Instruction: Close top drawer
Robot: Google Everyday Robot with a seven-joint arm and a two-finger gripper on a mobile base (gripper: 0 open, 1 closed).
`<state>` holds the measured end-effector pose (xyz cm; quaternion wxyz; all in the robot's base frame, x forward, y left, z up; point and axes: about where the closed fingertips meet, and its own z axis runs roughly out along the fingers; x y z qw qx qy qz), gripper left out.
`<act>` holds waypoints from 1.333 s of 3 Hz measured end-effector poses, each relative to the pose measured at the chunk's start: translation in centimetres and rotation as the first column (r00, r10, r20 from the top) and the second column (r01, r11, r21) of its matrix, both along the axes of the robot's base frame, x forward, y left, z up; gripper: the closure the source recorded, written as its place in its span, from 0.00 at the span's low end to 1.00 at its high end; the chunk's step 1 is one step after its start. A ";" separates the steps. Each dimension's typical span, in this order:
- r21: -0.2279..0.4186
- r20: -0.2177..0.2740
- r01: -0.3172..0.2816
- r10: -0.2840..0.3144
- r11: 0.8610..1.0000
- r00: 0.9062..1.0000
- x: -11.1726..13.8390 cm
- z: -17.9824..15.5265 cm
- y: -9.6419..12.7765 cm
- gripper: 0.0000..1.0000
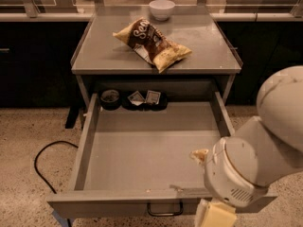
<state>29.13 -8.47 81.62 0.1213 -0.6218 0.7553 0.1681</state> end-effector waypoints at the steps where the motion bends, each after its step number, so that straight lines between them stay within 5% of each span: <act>1: 0.003 -0.060 -0.051 0.051 0.999 0.997 -3.4 -1.4 1.7 0.00; 2: 0.008 -0.151 -0.048 0.049 0.999 0.987 -7.3 -3.2 2.8 0.00; 4: 0.020 -0.186 -0.051 0.054 0.998 0.981 -7.7 -4.8 3.3 0.00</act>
Offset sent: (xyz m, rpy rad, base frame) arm -0.1030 0.0443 -0.0447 0.0146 0.2199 0.0894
